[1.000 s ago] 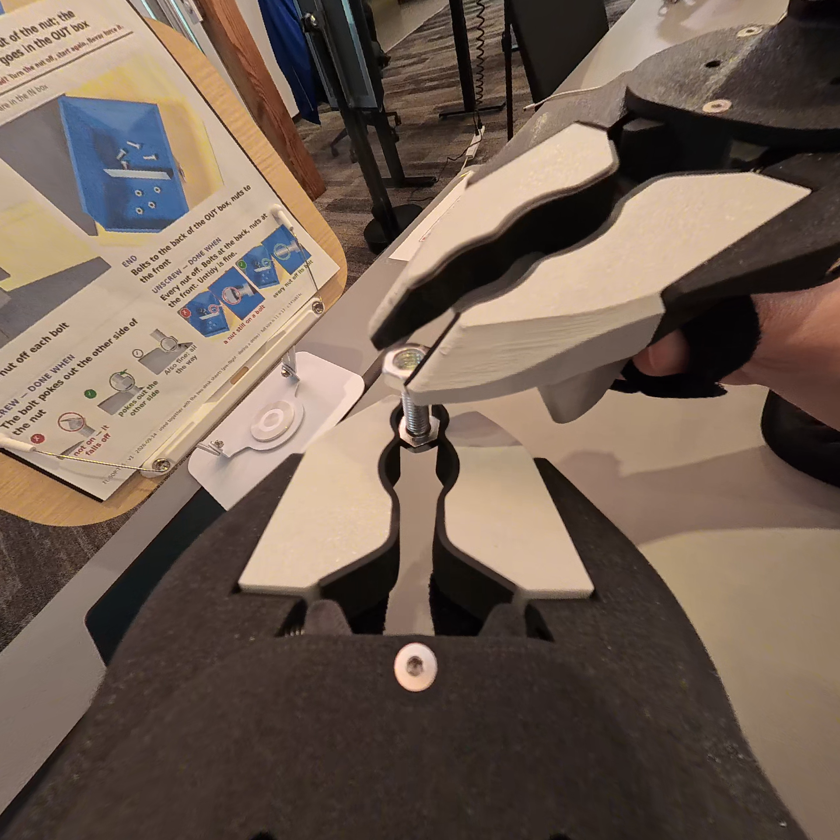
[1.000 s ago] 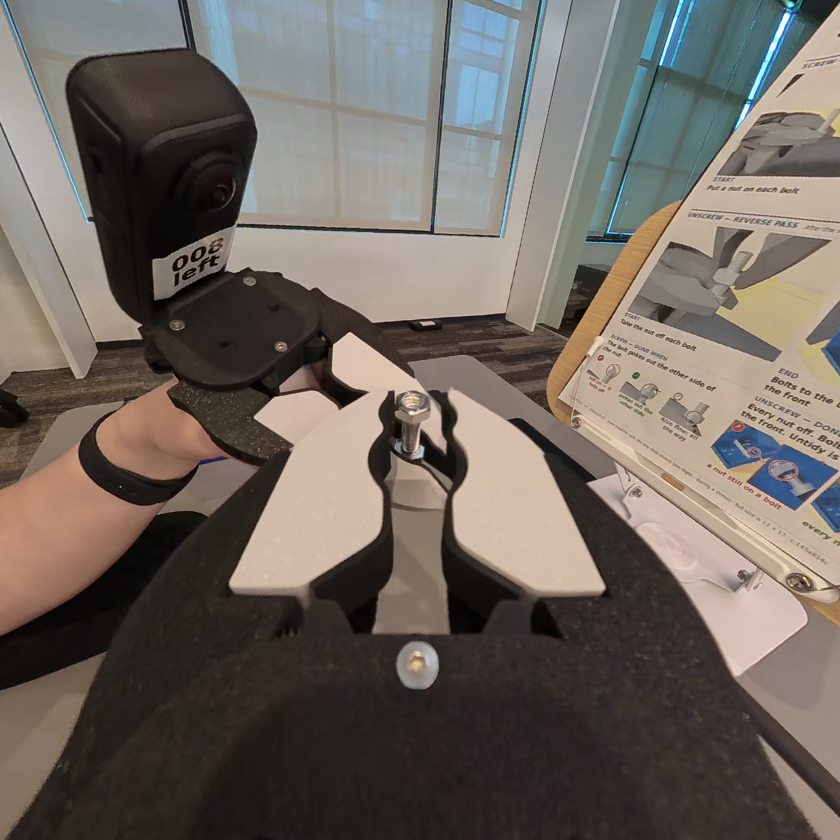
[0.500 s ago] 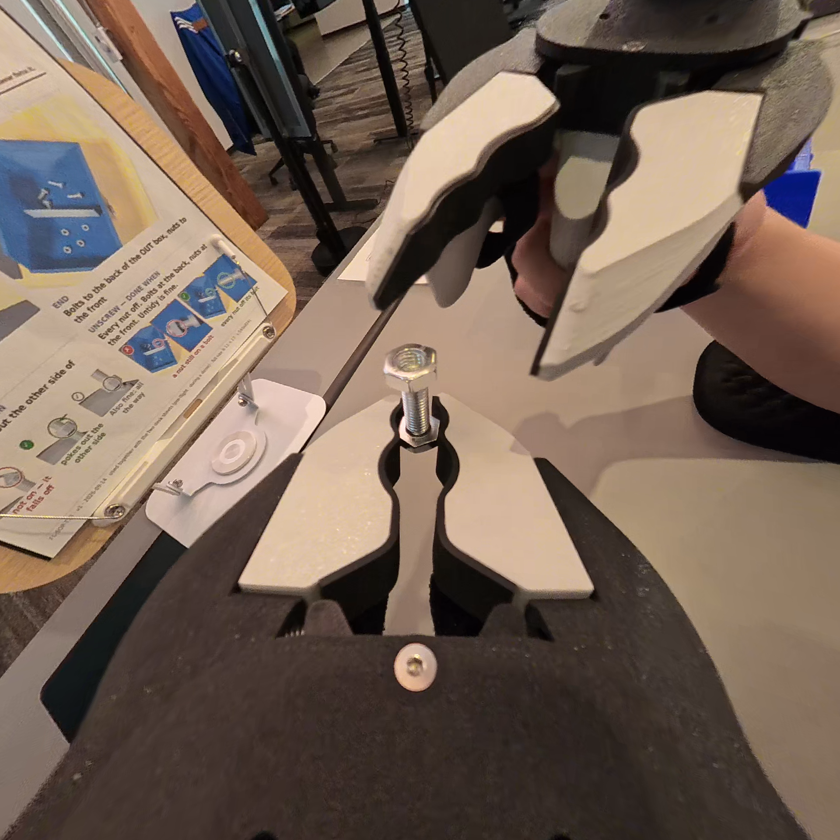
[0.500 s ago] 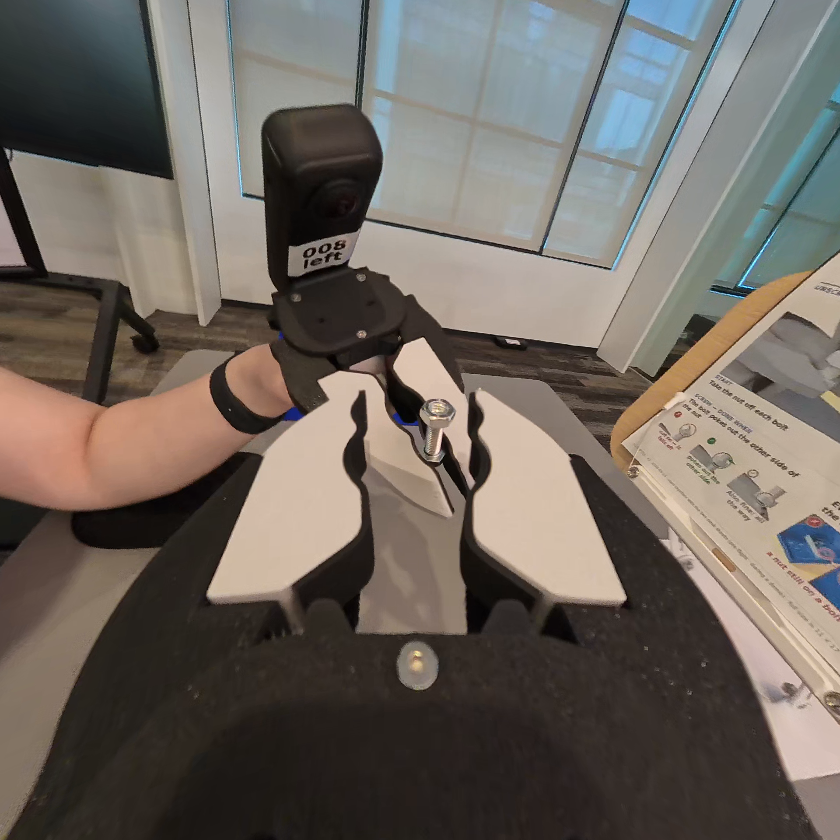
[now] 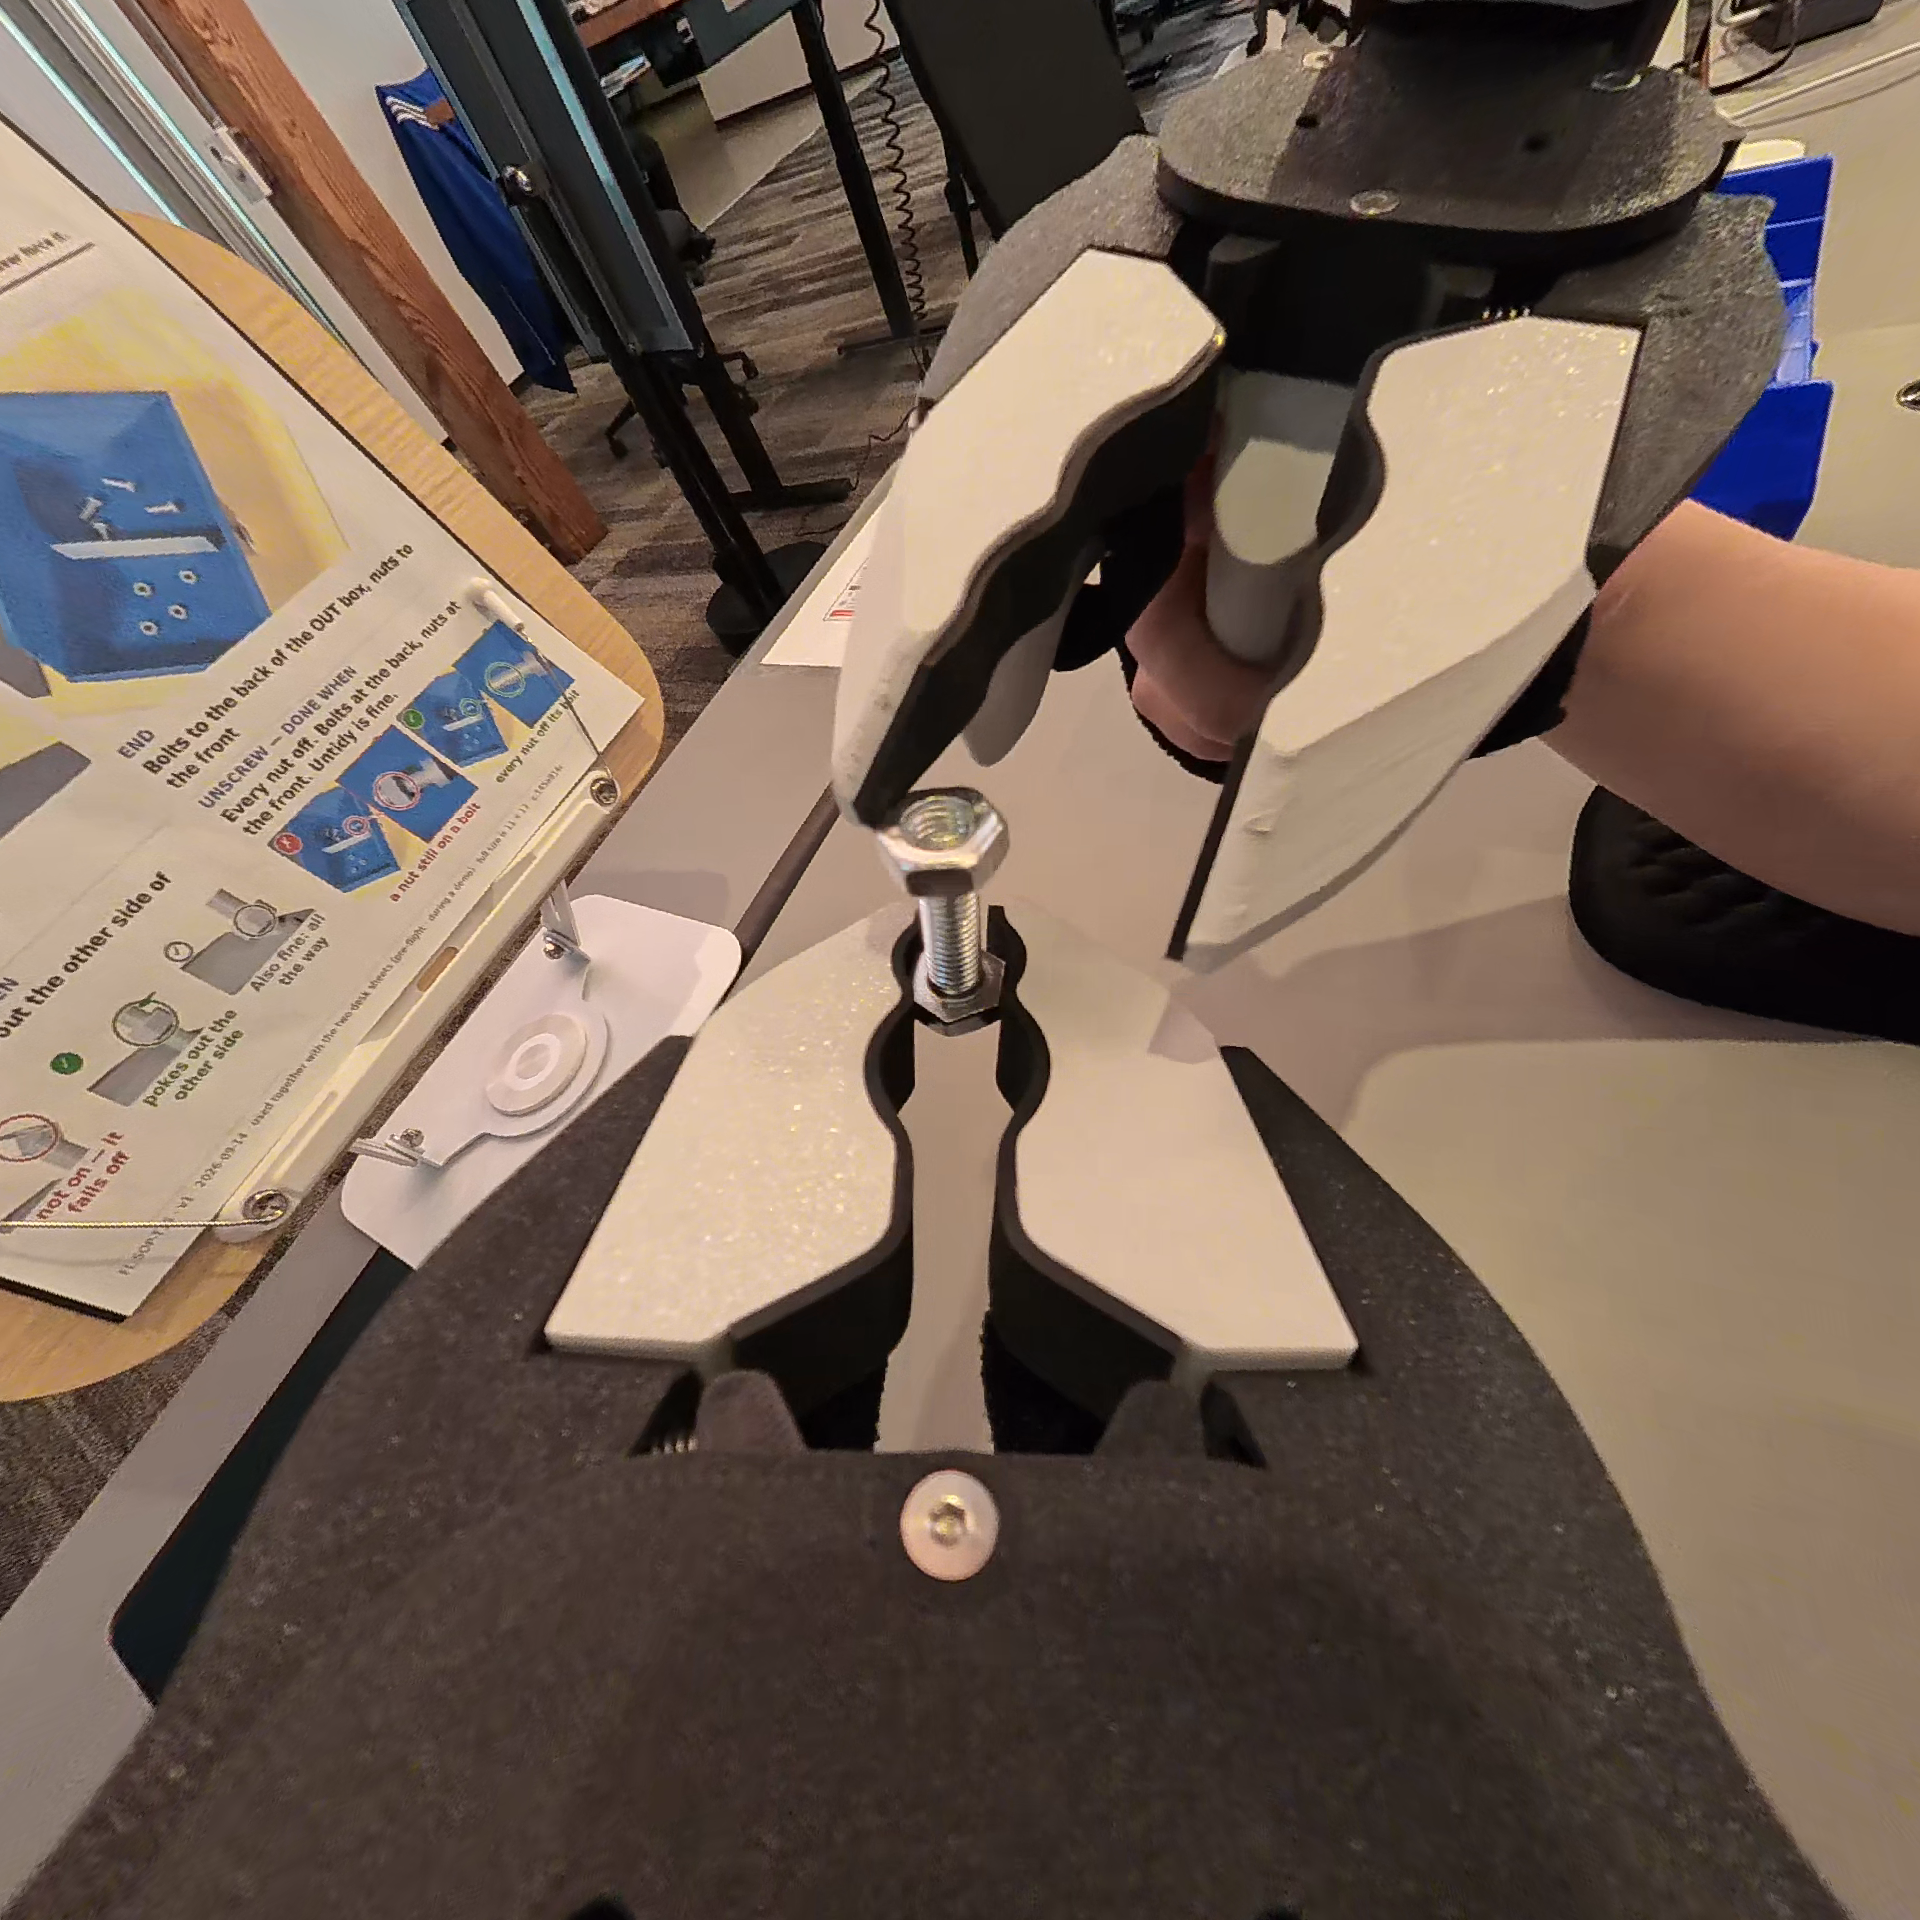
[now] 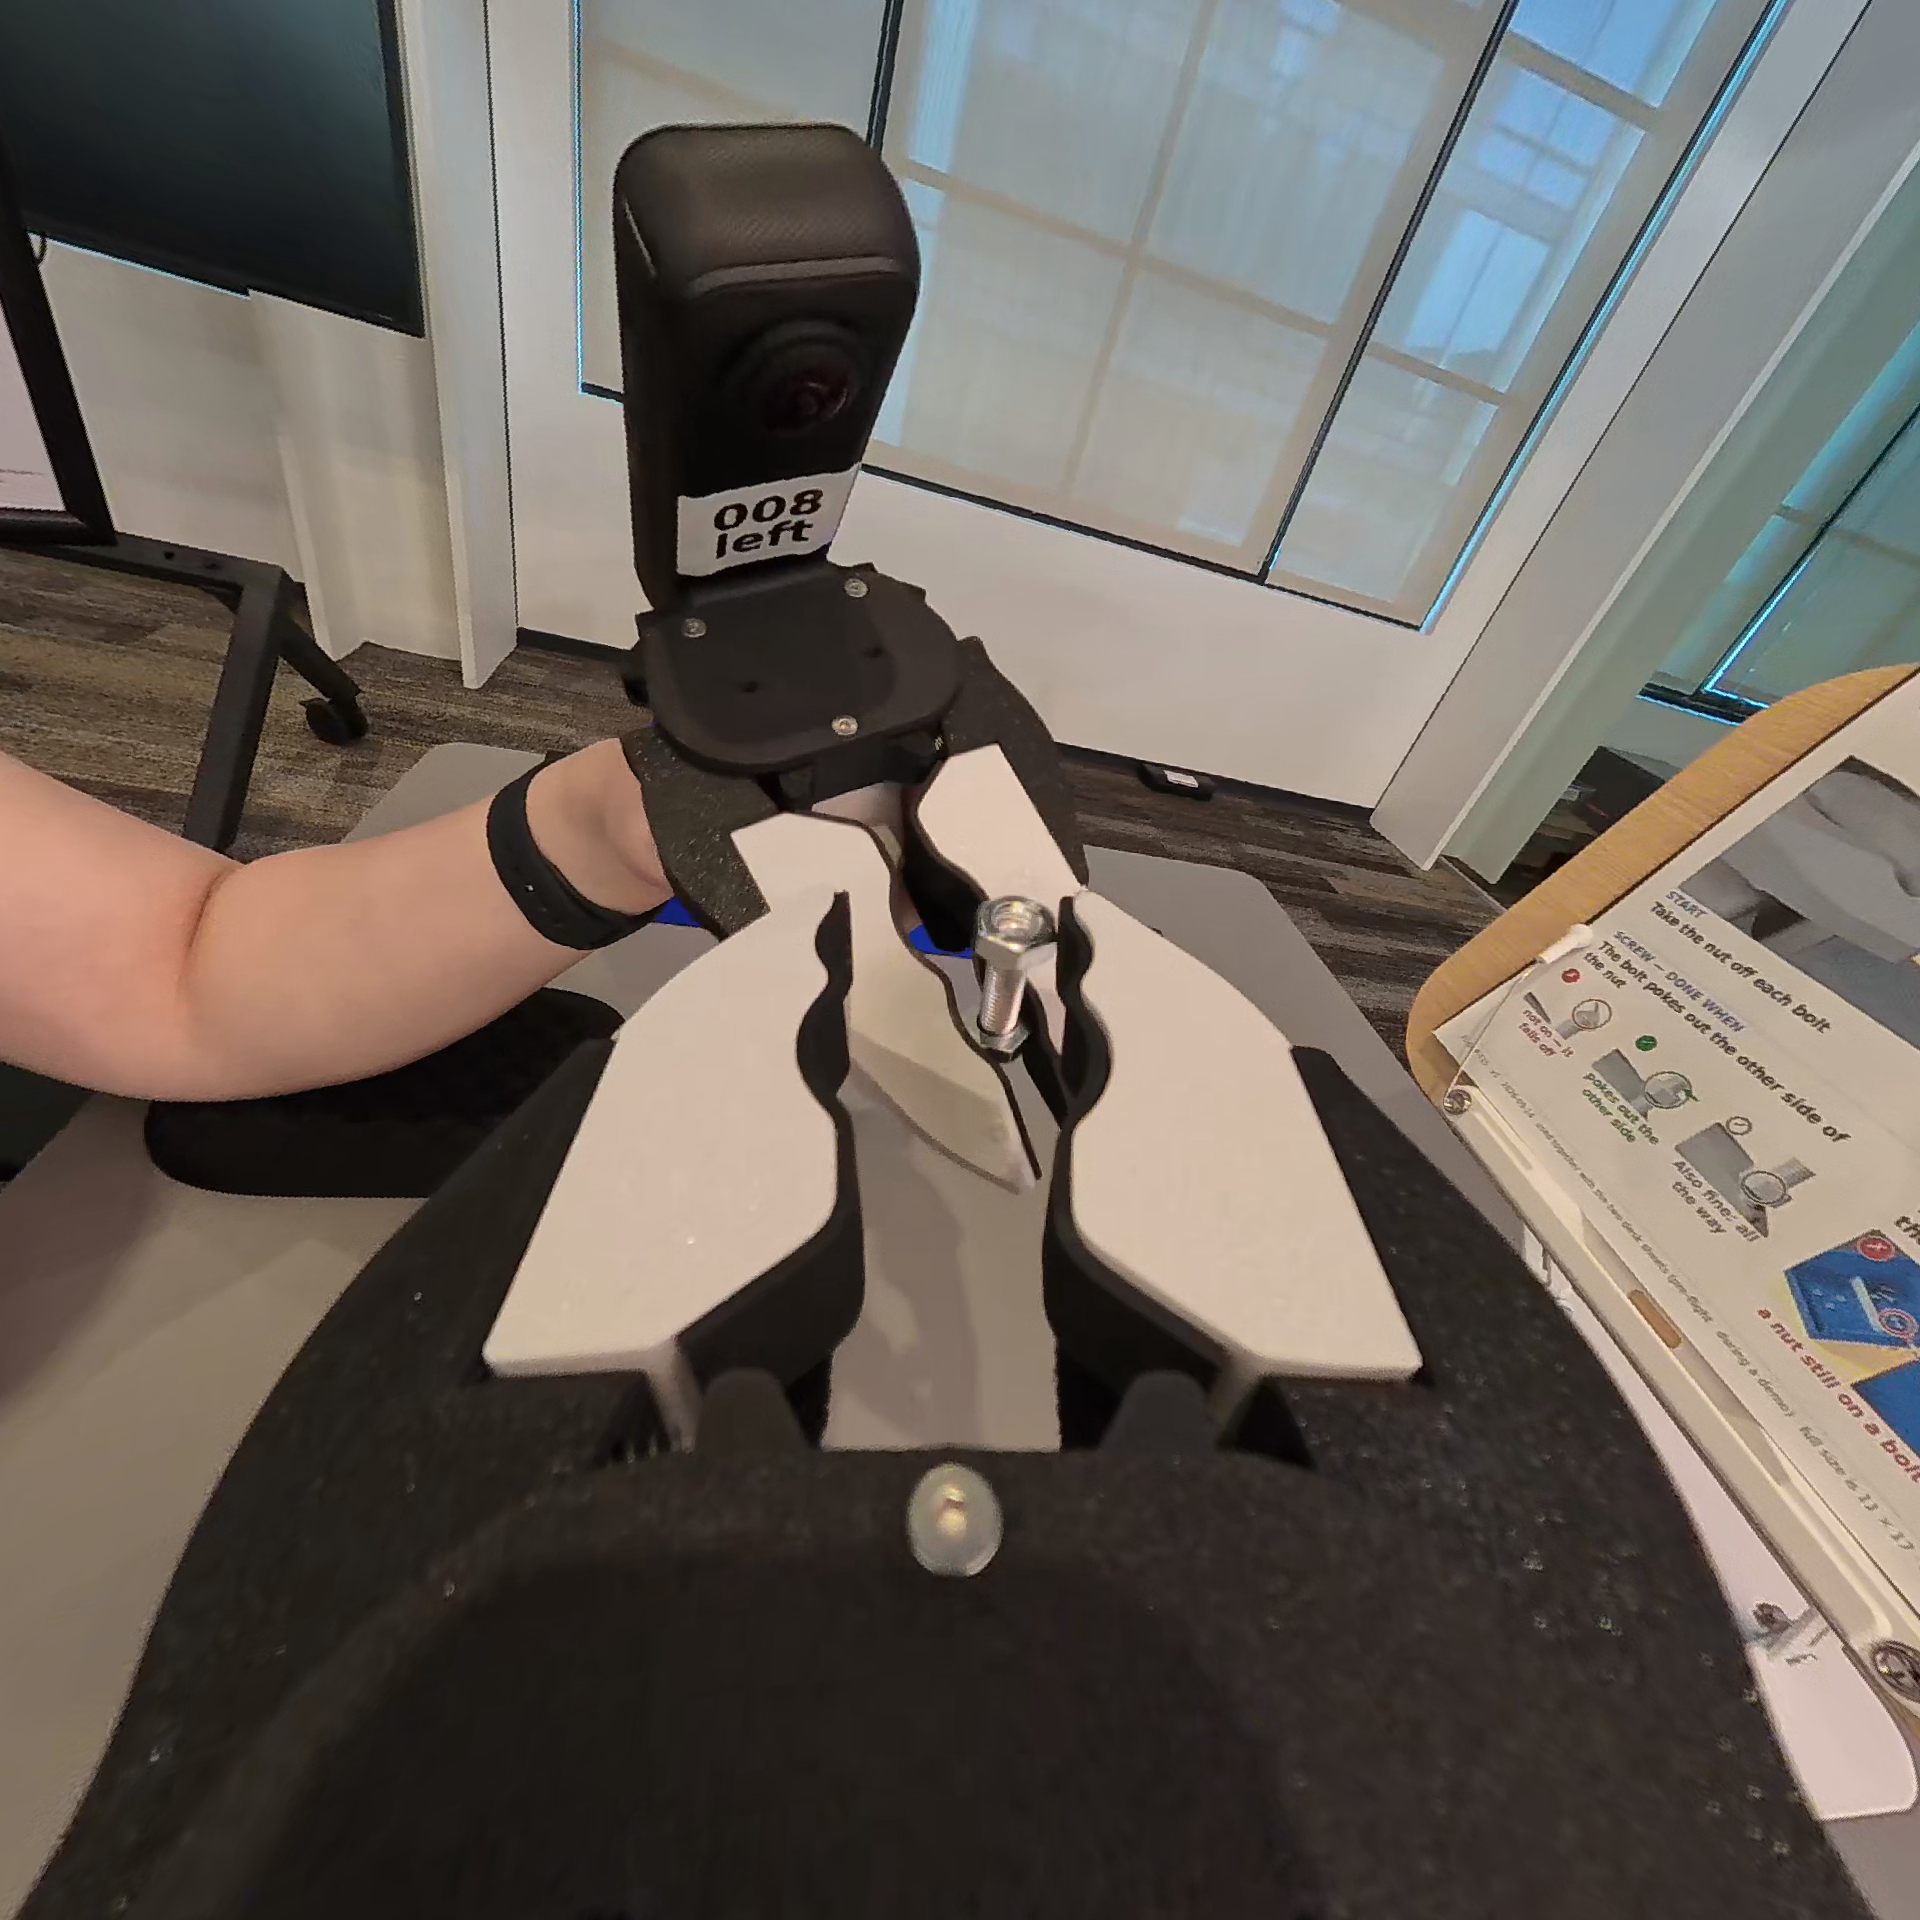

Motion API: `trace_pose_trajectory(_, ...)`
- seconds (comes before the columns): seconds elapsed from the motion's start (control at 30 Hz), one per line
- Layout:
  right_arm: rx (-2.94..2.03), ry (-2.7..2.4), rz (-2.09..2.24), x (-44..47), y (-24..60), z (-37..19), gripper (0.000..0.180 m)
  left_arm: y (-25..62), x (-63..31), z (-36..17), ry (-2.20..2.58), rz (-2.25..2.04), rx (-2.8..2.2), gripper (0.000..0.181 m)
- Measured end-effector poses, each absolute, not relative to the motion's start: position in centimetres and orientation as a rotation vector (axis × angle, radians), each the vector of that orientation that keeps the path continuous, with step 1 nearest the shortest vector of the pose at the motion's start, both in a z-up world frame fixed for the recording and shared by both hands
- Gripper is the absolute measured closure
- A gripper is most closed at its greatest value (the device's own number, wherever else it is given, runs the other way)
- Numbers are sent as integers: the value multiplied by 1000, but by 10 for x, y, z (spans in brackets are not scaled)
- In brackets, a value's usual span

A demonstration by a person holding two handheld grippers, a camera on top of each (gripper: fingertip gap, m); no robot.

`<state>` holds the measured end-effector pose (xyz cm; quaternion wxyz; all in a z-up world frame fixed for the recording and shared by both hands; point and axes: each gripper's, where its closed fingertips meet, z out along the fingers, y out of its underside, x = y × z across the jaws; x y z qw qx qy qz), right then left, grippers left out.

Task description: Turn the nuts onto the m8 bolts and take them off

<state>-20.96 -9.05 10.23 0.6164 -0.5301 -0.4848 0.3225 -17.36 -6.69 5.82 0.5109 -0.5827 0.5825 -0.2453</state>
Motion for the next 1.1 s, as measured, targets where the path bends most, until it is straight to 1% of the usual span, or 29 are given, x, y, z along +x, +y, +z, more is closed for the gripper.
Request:
trace_pose_trajectory(0.33,-1224,-1132,708,-210,-90,99,143,-68,-174,61,1396,-590,-1397,170)
trace_pose_trajectory(0.6,-1233,-1140,687,-206,-90,99,148,-63,-181,63,1372,-594,-1408,170)
trace_pose_trajectory(0.77,-1210,-1119,673,-209,-89,102,142,-67,-178,62,1393,-608,-1400,170)
trace_pose_trajectory(0.87,-1193,-1142,656,-211,-92,102,141,-70,-175,60,1408,-602,-1397,170)
trace_pose_trajectory(1.0,-1201,-1160,651,-209,-94,101,142,-68,-177,61,1399,-604,-1401,170)
trace_pose_trajectory(1.1,-1201,-1165,676,-205,-96,103,147,-67,-180,64,1385,-614,-1401,170)
